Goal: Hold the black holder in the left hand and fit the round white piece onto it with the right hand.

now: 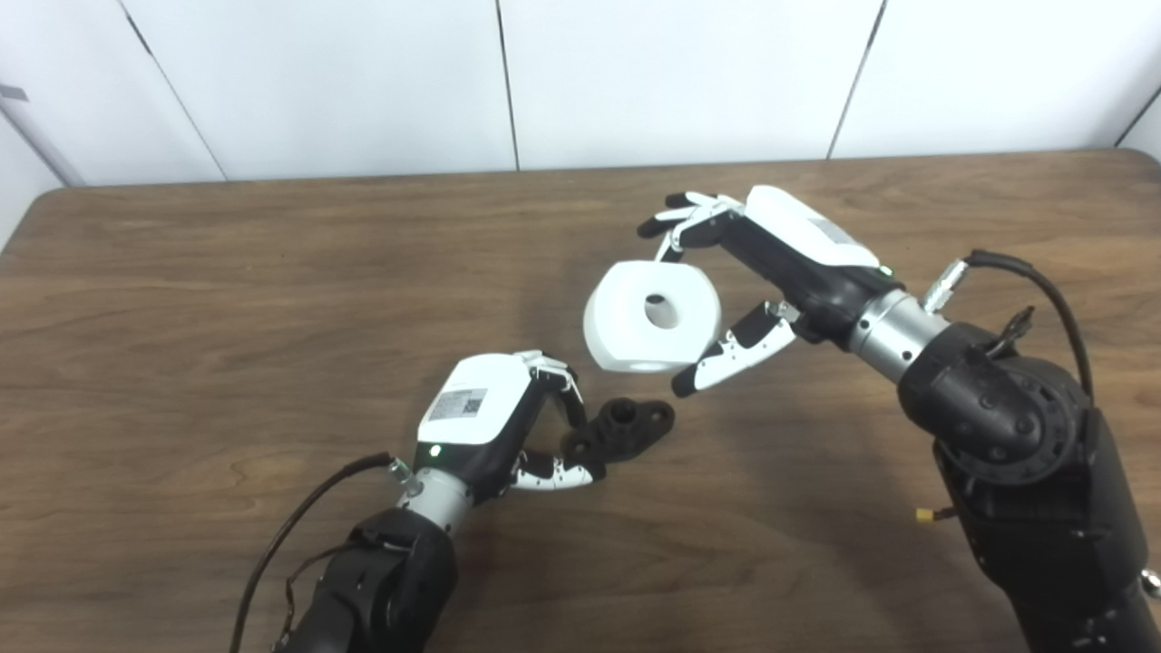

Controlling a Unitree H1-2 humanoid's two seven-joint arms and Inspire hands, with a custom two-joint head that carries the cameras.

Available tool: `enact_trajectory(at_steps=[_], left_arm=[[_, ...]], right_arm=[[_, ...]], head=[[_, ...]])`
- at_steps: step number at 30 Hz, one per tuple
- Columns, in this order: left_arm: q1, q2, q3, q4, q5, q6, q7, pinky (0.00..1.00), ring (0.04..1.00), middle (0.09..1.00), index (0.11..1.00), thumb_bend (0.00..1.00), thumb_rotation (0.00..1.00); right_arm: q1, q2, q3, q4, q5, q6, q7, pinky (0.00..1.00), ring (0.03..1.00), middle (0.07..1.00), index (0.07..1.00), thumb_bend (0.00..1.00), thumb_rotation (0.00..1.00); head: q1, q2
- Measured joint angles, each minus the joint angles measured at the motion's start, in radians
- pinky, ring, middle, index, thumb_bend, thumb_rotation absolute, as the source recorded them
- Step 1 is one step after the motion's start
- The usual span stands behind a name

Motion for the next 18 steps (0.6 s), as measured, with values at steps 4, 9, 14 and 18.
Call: enact_trajectory(at_steps=[4,9,14,18], left_arm=[[0.0,0.0,0.0,0.0,0.0,0.0,-0.001,0.82,0.859,0.77,0.487,0.52,0.05],[-0.001,0.0,0.0,-0.004,0.005,0.001,-0.011,0.82,0.858,0.771,0.487,0.52,0.05],[-0.003,0.0,0.0,-0.007,0.014,0.001,-0.025,0.81,0.853,0.766,0.487,0.52,0.05],[-0.004,0.0,0.0,-0.007,0.014,0.001,-0.027,0.82,0.856,0.767,0.487,0.52,0.05]], right_arm=[[0.001,0.0,0.0,0.002,-0.002,0.0,0.01,1.0,0.946,0.836,0.483,0.52,0.14],[0.01,-0.001,0.007,0.009,-0.004,0.0,0.017,1.0,0.95,0.838,0.483,0.52,0.14],[0.016,-0.003,0.012,0.012,-0.005,0.0,0.021,1.0,0.953,0.835,0.483,0.52,0.14],[0.019,-0.003,0.013,0.013,-0.007,0.0,0.021,1.0,0.951,0.834,0.483,0.52,0.14]], head=[[0.0,0.002],[0.0,0.003],[0.0,0.006],[0.002,0.008]])
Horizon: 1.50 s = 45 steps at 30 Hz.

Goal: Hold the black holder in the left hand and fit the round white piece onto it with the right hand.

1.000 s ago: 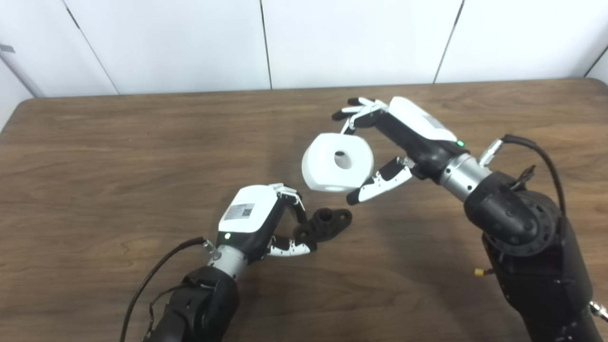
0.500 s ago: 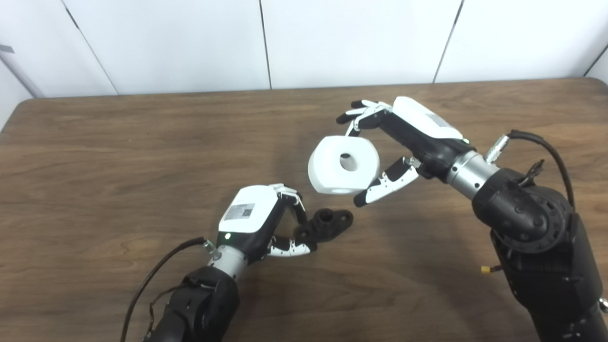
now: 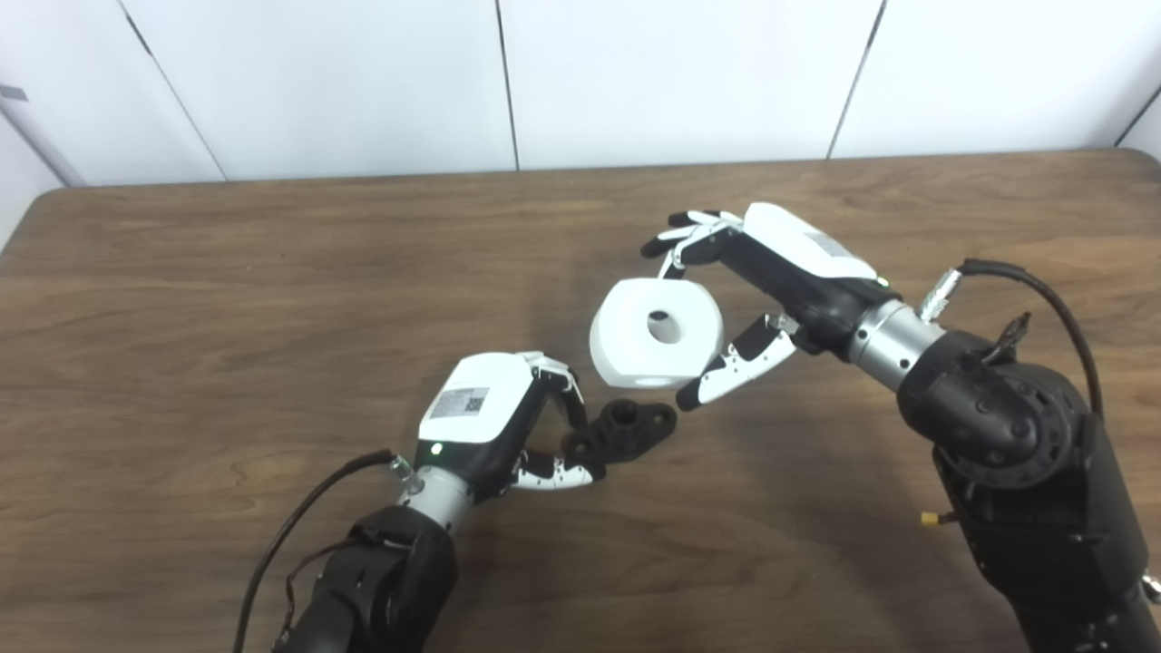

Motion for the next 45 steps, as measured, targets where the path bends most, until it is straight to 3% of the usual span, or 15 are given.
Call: enact_trajectory(at_steps=[45], left_arm=[[-0.009,-0.001,0.002,-0.008,0.016,0.005,-0.042,0.81,0.859,0.768,0.487,0.52,0.05]], right_arm=[[0.041,-0.006,0.039,0.003,-0.007,0.0,0.016,1.0,0.95,0.836,0.483,0.52,0.14]], head=[[0.005,0.014]])
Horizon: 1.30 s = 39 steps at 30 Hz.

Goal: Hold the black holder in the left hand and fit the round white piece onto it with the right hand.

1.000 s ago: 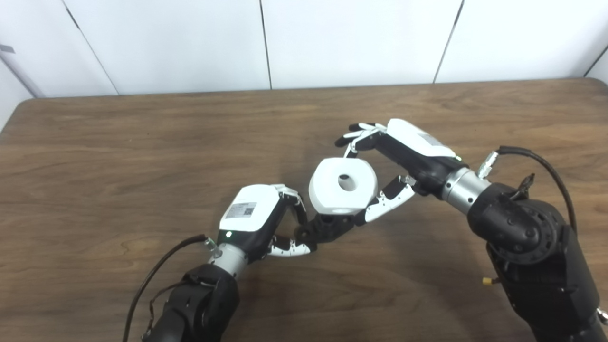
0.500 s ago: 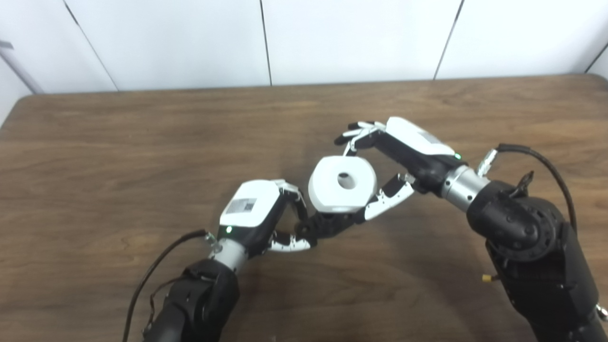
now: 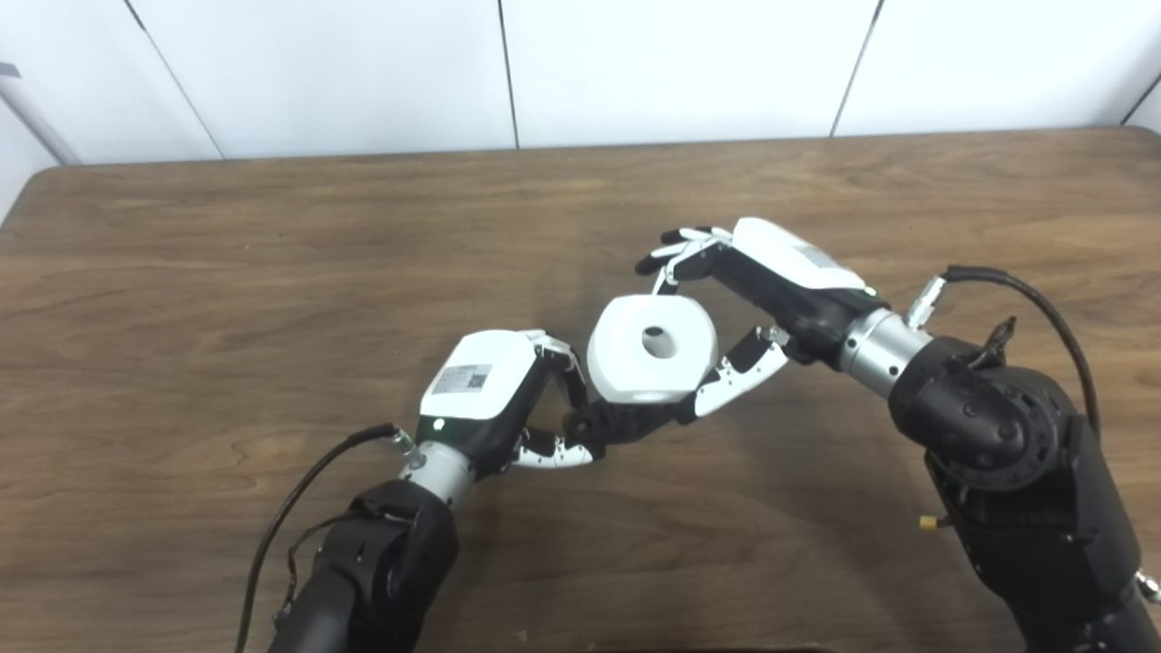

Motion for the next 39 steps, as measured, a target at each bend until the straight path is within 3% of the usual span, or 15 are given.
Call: enact_trajectory(at_steps=[39], left_arm=[[0.004,-0.009,0.002,-0.008,0.006,0.004,-0.009,0.82,0.864,0.774,0.487,0.52,0.05]], right_arm=[[0.038,0.009,0.07,0.031,-0.051,-0.003,-0.017,1.0,0.971,0.857,0.483,0.52,0.14]], head=[[-0.002,-0.002]])
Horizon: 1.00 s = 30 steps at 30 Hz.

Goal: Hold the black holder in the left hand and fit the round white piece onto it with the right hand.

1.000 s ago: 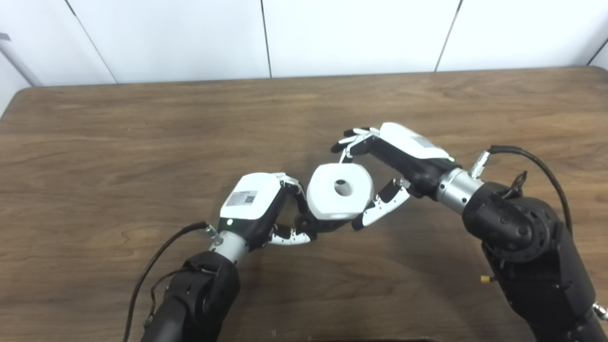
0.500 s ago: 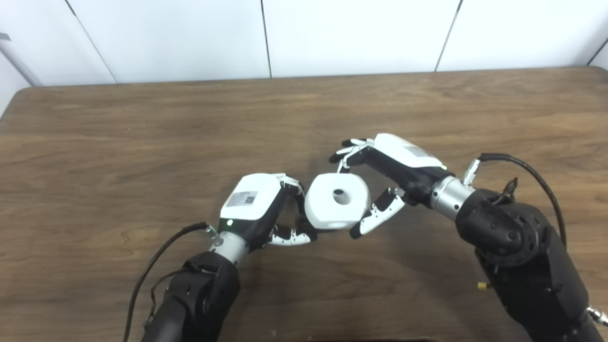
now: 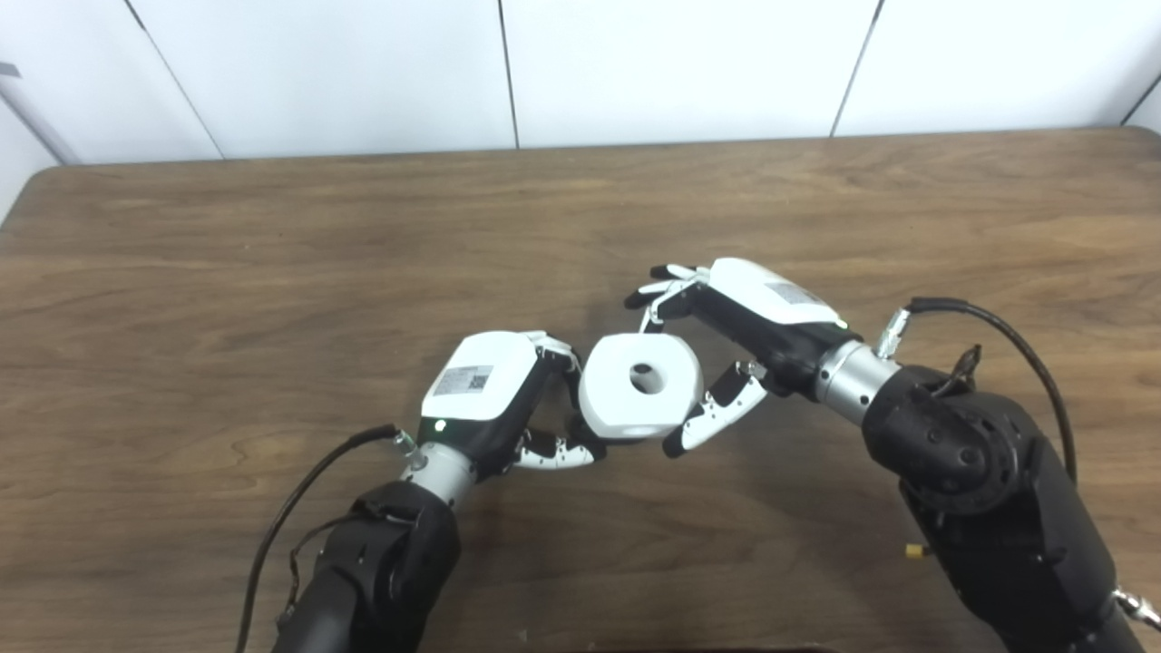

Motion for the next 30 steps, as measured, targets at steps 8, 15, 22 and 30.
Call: enact_trajectory(at_steps=[8,15,22,30], left_arm=[[0.0,0.0,0.0,-0.001,0.0,0.001,0.0,0.82,0.861,0.772,0.487,0.52,0.05],[0.001,-0.001,0.0,-0.004,0.0,0.009,-0.001,0.82,0.862,0.775,0.487,0.52,0.05],[0.001,-0.002,0.0,-0.006,0.0,0.015,-0.001,0.81,0.863,0.774,0.487,0.52,0.05],[0.001,-0.004,-0.003,-0.009,0.002,0.025,-0.001,0.8,0.86,0.773,0.487,0.52,0.05]], right_arm=[[0.0,0.011,0.005,0.021,0.0,-0.001,-0.011,1.0,0.966,0.853,0.483,0.52,0.14],[-0.007,0.012,0.016,0.025,-0.006,-0.001,-0.013,1.0,0.964,0.847,0.482,0.52,0.14],[-0.016,0.009,0.025,0.028,-0.011,-0.001,-0.011,1.0,0.964,0.843,0.486,0.52,0.15],[-0.019,0.002,0.026,0.029,-0.014,0.0,-0.003,1.0,0.963,0.848,0.493,0.52,0.17]], head=[[0.0,0.0],[-0.008,0.005],[-0.009,0.006],[-0.009,0.006]])
